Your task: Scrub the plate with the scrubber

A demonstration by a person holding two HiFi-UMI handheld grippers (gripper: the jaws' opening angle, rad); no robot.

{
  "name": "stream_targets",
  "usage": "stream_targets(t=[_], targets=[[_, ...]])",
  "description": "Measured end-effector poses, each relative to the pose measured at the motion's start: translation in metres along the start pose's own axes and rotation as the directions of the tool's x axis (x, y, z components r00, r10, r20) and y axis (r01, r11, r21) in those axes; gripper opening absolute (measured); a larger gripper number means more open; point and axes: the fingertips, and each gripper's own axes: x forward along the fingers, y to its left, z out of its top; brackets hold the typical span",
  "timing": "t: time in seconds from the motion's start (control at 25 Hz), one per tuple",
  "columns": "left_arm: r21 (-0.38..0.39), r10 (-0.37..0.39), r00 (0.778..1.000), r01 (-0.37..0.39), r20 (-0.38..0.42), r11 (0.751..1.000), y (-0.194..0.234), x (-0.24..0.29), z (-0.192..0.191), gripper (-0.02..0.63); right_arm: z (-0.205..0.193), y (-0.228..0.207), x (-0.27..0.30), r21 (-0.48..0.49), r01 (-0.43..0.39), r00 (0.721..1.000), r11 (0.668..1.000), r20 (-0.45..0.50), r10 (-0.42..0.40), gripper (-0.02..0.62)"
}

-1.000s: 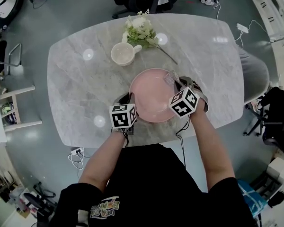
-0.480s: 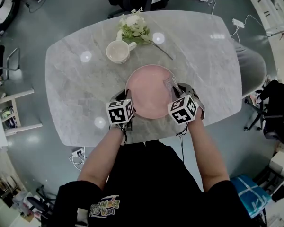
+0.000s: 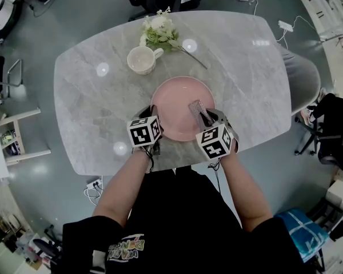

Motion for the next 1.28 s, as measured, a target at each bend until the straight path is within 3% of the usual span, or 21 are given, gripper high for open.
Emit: stream_targets(t=[0.24, 0.52, 1.0, 1.28], targets=[[-0.006, -0.004, 1.000, 0.004, 0.002, 1.000, -0.002, -0.001, -0.001, 0.034, 0.006, 0.040, 0.002, 0.072, -0.100, 0.995, 0.992, 0.032, 0.098, 0.075], [-0.011, -0.005, 1.000, 0.006, 0.007, 1.000, -0.001, -0.001, -0.001, 0.034, 0.029, 0.079, 0.010, 0.000, -0.168, 0.985, 0.986, 0.050, 0.168, 0.075], [-0.026, -0.032, 0.999, 0.032, -0.002, 0.999, -0.001, 0.001, -0.002, 0.032, 0.069, 0.083, 0.039, 0.113, -0.241, 0.969, 0.964, 0.089, 0.232, 0.077], [-0.012, -0.054, 0.999, 0.054, -0.006, 0.998, -0.001, 0.002, -0.002, 0.032, 0.067, 0.063, 0.062, -0.085, -0.146, 0.989, 0.986, -0.008, 0.146, 0.078]])
